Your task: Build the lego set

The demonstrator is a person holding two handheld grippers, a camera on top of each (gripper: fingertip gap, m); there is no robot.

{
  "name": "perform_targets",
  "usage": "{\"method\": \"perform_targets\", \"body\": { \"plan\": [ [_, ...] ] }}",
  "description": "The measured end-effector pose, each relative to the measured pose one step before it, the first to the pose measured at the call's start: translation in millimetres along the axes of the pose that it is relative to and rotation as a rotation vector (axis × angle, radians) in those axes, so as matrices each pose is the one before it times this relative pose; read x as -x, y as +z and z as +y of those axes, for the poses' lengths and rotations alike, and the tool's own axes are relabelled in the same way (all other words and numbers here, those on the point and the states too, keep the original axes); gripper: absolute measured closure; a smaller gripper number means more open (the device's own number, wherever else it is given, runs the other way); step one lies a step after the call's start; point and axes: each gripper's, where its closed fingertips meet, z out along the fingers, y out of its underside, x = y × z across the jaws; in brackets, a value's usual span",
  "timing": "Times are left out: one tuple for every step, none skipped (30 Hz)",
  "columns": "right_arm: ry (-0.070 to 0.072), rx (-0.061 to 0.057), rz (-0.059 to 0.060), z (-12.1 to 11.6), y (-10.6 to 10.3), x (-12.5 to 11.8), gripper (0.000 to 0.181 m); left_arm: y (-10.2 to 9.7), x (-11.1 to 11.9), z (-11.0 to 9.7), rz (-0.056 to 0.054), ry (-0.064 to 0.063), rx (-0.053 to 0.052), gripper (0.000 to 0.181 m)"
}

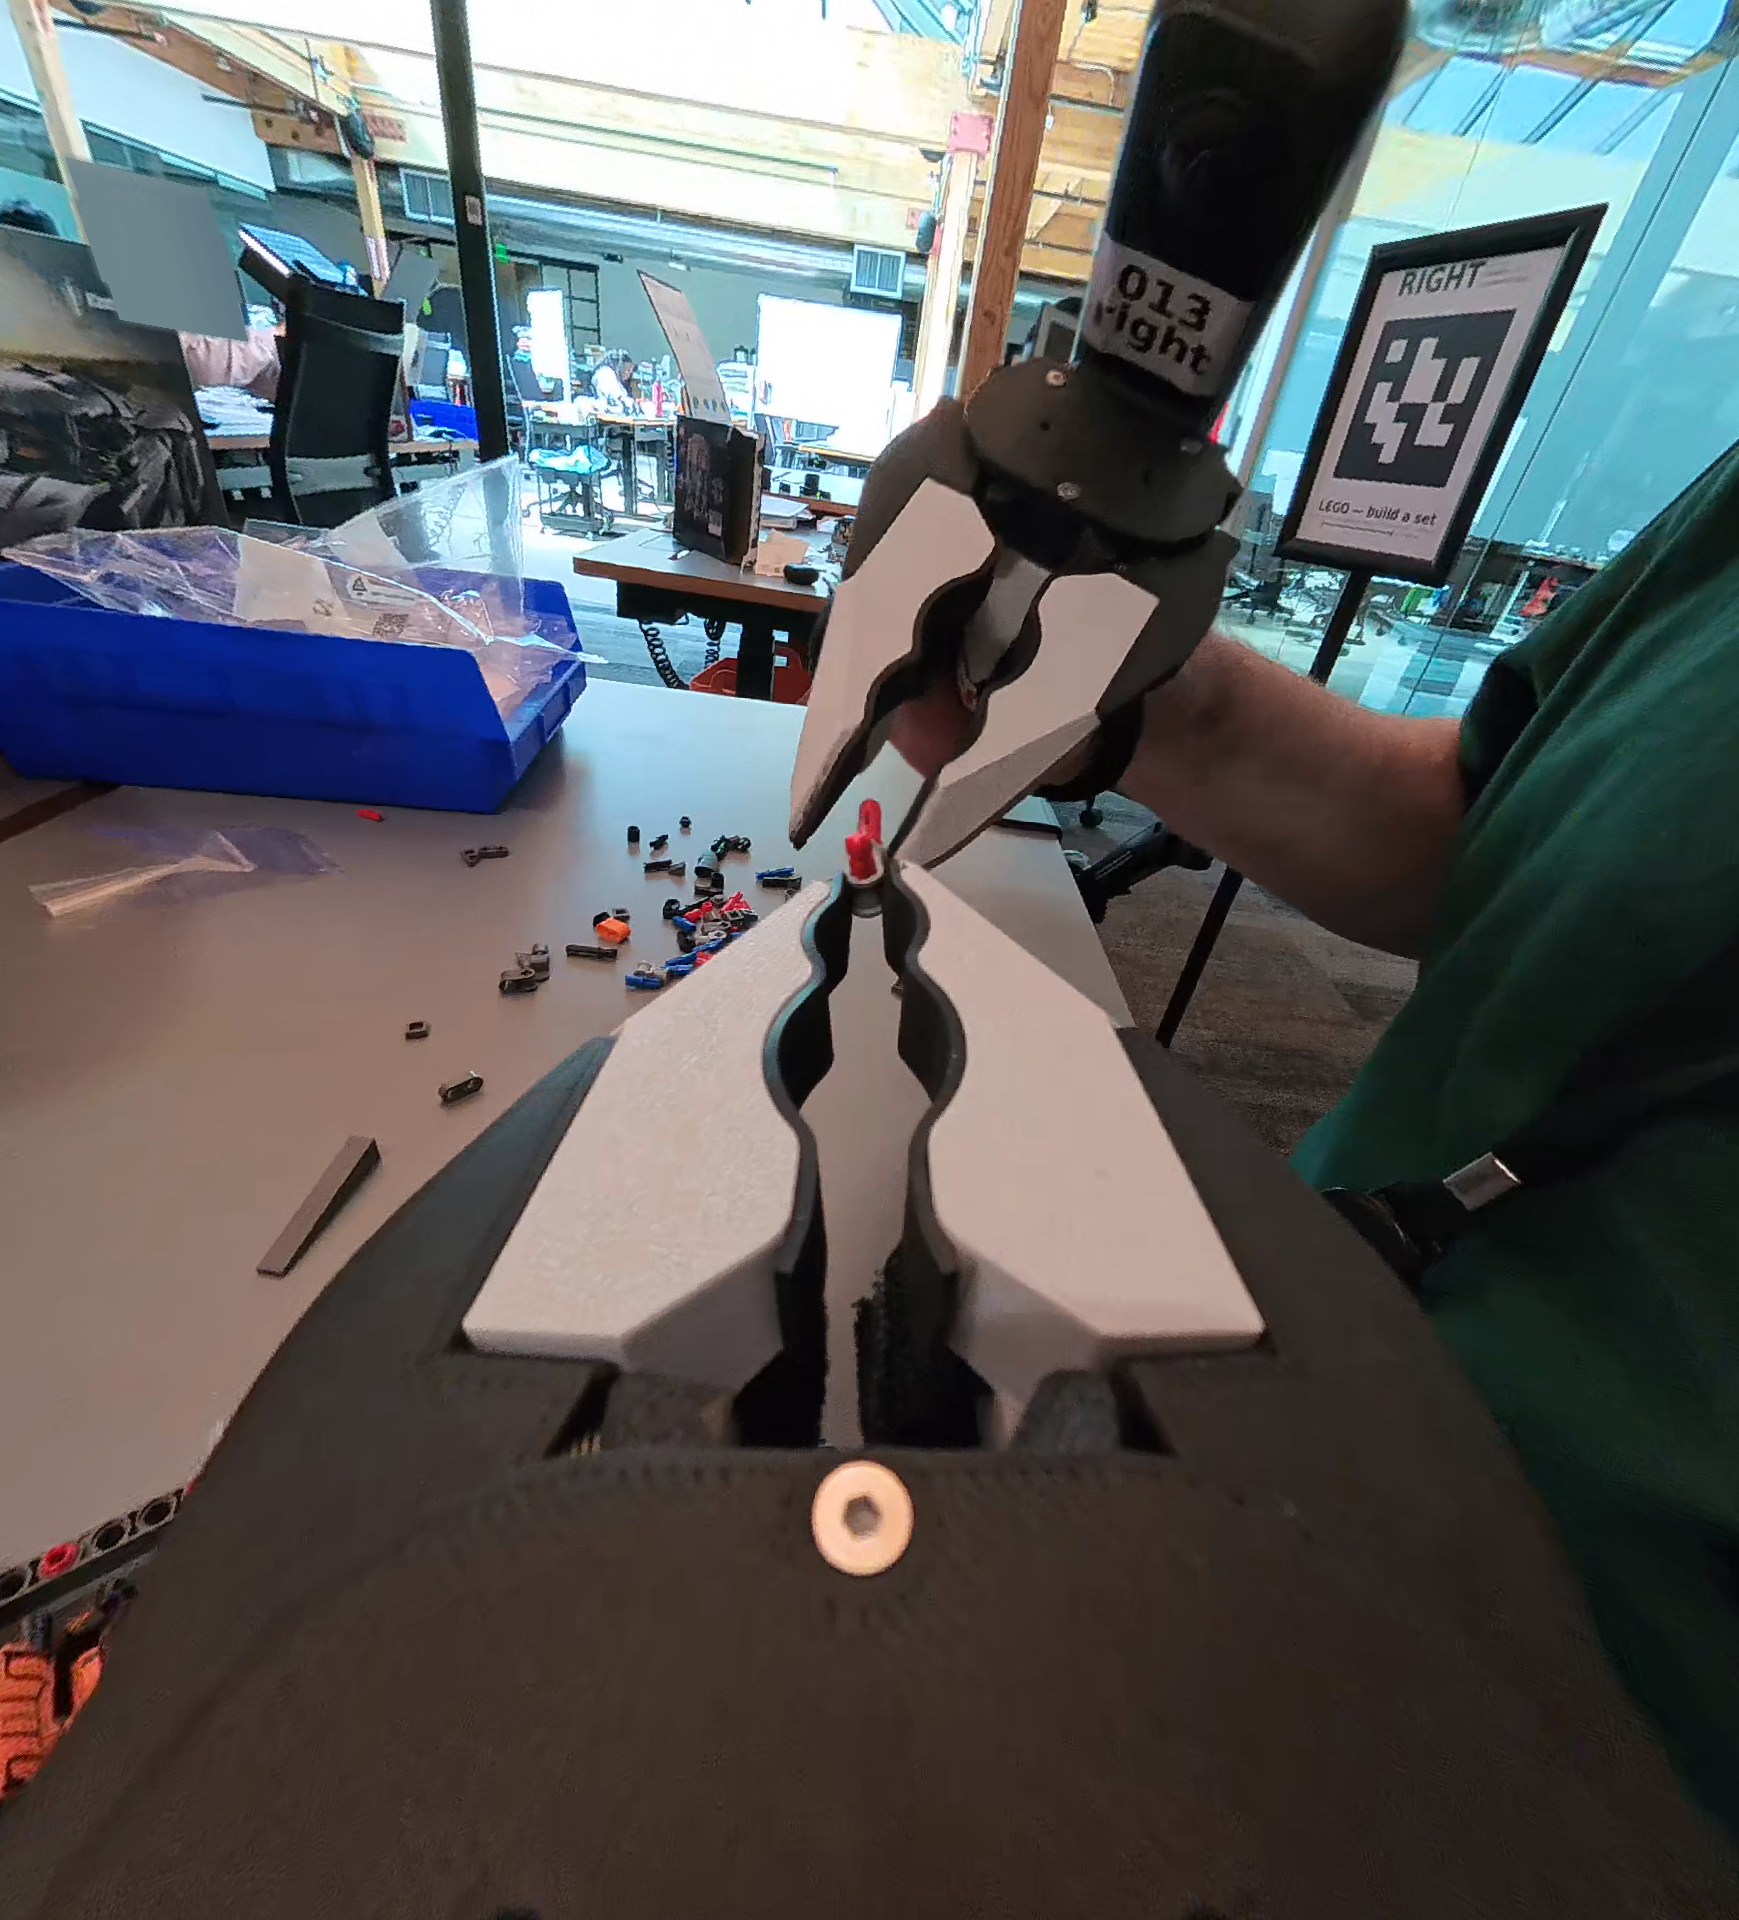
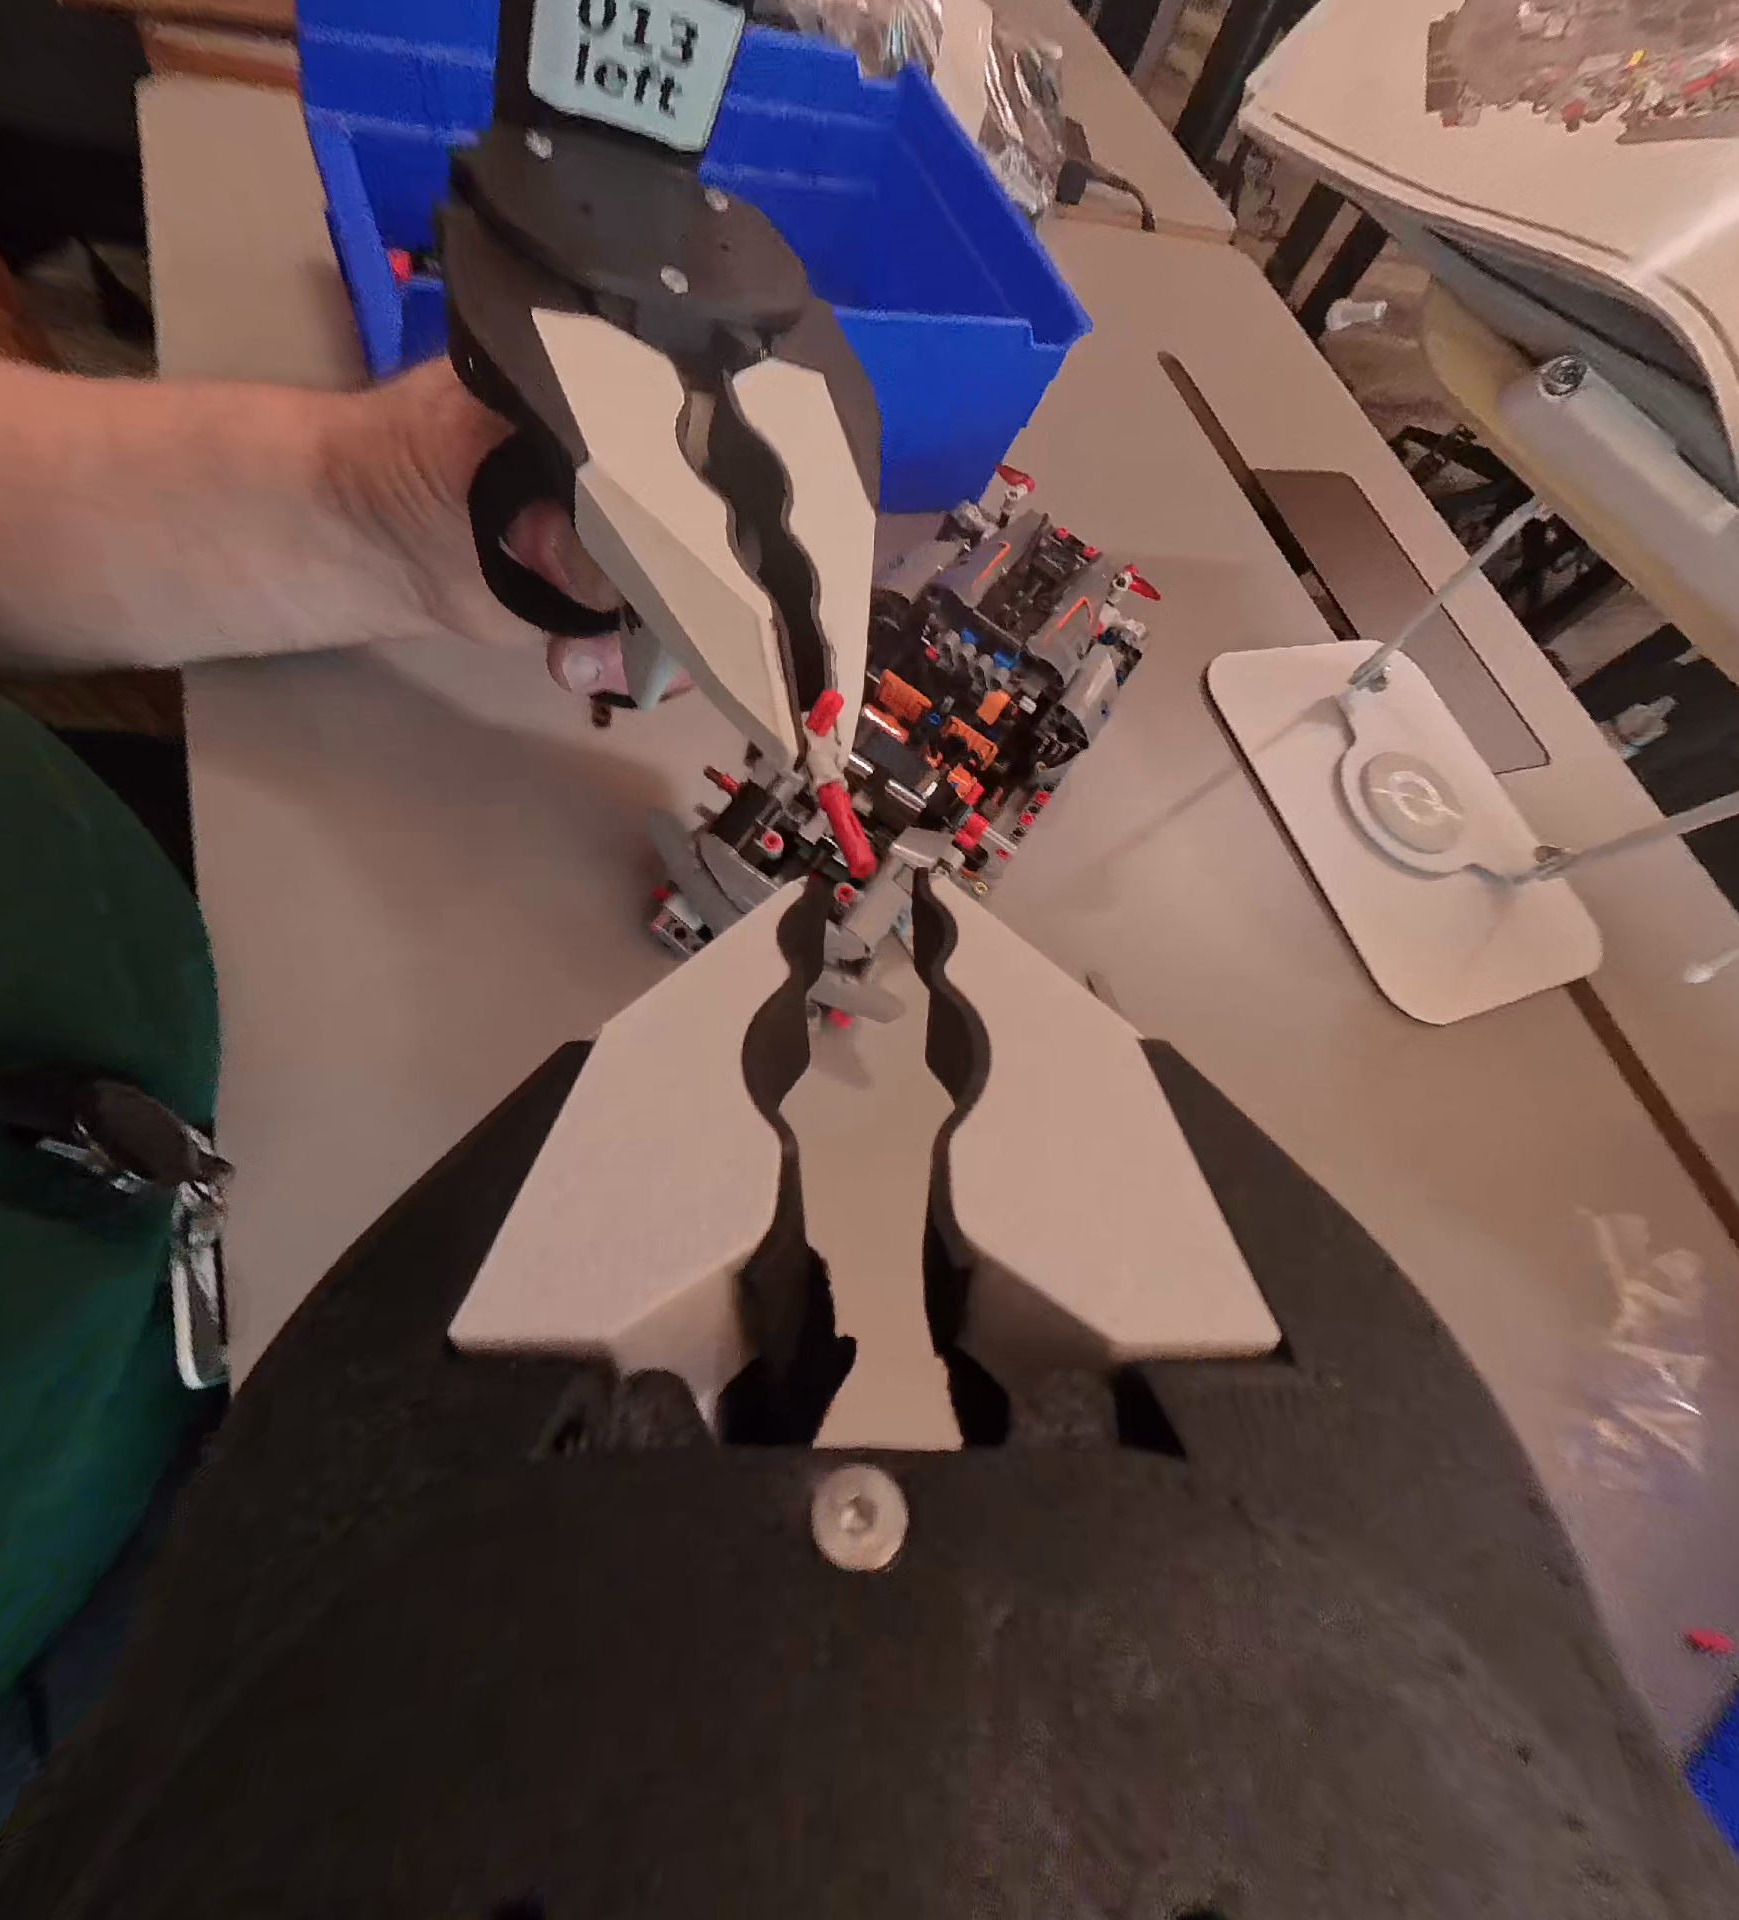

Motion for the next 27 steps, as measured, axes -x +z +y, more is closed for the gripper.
{"method": "perform_targets", "body": {
  "plan": [
    [0.0262,-0.0205,-0.0108,-1.94,0.30,0.34,0.166,0.63,-0.88,0.36,0.0023,0.0032,0.0012,0.178],
    [0.0225,-0.0182,-0.0152,-1.63,0.63,0.93,0.165,0.39,-1.19,-0.36,0.0059,0.0004,-0.0036,0.178],
    [0.0185,-0.0175,-0.0162,-1.61,0.56,1.29,0.166,0.41,-0.73,-0.29,0.0043,-0.0022,-0.0027,0.178],
    [0.0139,-0.0139,-0.0091,-1.09,0.48,0.29,0.169,0.06,0.03,-0.24,0.0008,-0.0028,-0.0035,0.178],
    [0.0120,-0.0066,-0.0089,0.05,0.57,0.13,0.171,-0.17,0.71,-0.10,-0.0019,-0.0022,-0.0016,0.178],
    [0.0118,-0.0062,-0.0126,-0.03,0.33,0.51,0.172,-0.32,0.25,-0.12,0.0004,-0.0021,-0.0018,0.178],
    [0.0087,-0.0079,-0.0026,-0.21,0.18,-0.78,0.172,-0.45,0.36,-0.49,-0.0007,-0.0015,-0.0039,0.178],
    [0.0075,-0.0101,-0.0008,-0.56,-0.12,-1.01,0.171,-0.39,0.09,-0.61,0.0010,-0.0017,-0.0047,0.178],
    [0.0094,-0.0142,-0.0108,-1.21,-0.45,0.45,0.171,-0.41,-0.25,-0.69,0.0038,-0.0030,-0.0051,0.178],
    [0.0134,-0.0137,-0.0120,-1.13,-0.47,0.31,0.170,-0.38,0.17,-0.45,-0.0003,-0.0026,-0.0035,0.178],
    [0.0123,-0.0124,-0.0077,-0.89,-0.85,-0.23,0.170,-0.41,0.25,-0.52,-0.0025,0.0008,-0.0030,0.178],
    [0.0114,-0.0152,-0.0127,-1.38,-1.36,0.57,0.170,-0.46,-0.07,-0.31,-0.0008,0.0015,-0.0017,0.178],
    [0.0103,-0.0151,-0.0126,-1.47,-1.59,0.72,0.173,-0.29,0.08,-0.33,-0.0008,-0.0004,-0.0023,0.178],
    [0.0056,-0.0118,-0.0094,-1.03,-1.18,0.71,0.176,-0.30,0.21,-0.52,-0.0006,-0.0019,-0.0034,0.178],
    [0.0043,-0.0042,-0.0087,-0.05,-0.48,0.96,0.178,0.01,-0.03,-0.17,0.0020,-0.0014,-0.0008,0.178],
    [0.0017,-0.0028,0.0001,-0.09,-0.02,0.06,0.178,0.12,0.09,0.07,0.0008,-0.0011,0.0001,0.178],
    [0.0000,-0.0037,0.0037,-0.22,0.05,-0.46,0.178,0.00,0.09,-0.13,0.0007,-0.0012,-0.0013,0.178],
    [0.0049,-0.0009,0.0028,0.06,0.46,-0.69,0.174,0.14,-0.20,0.14,0.0026,-0.0019,-0.0002,0.178],
    [0.0087,0.0017,-0.0030,0.21,0.30,-0.24,0.170,0.16,-0.07,0.11,0.0010,-0.0012,0.0002,0.178],
    [0.0053,-0.0040,-0.0039,-0.58,-0.22,-0.12,0.169,0.15,0.18,0.36,-0.0017,0.0009,0.0017,0.178],
    [0.0004,-0.0079,-0.0063,-1.01,-0.58,0.37,0.174,0.10,0.03,-0.06,-0.0014,0.0017,0.0000,0.178],
    [-0.0011,-0.0041,-0.0094,-0.63,-0.44,0.94,0.177,-0.09,0.14,-0.20,-0.0006,-0.0005,-0.0013,0.178],
    [-0.0027,-0.0026,-0.0039,-0.39,-0.02,0.49,0.178,-0.32,-0.05,-0.39,0.0015,-0.0006,-0.0017,0.178],
    [-0.0010,0.0020,-0.0043,0.36,0.22,0.58,0.178,-0.22,-0.10,0.26,0.0012,0.0004,0.0019,0.178],
    [0.0023,0.0025,-0.0059,0.35,0.08,0.64,0.178,0.04,-0.34,0.34,0.0011,0.0018,0.0021,0.178],
    [0.0004,-0.0044,-0.0044,-0.68,-0.39,0.56,0.178,0.08,-0.63,-0.51,0.0036,0.0000,-0.0037,0.178],
    [-0.0006,-0.0060,-0.0045,-1.11,-0.58,0.96,0.178,0.01,-0.89,-0.81,0.0065,-0.0031,-0.0047,0.178]
  ]
}}
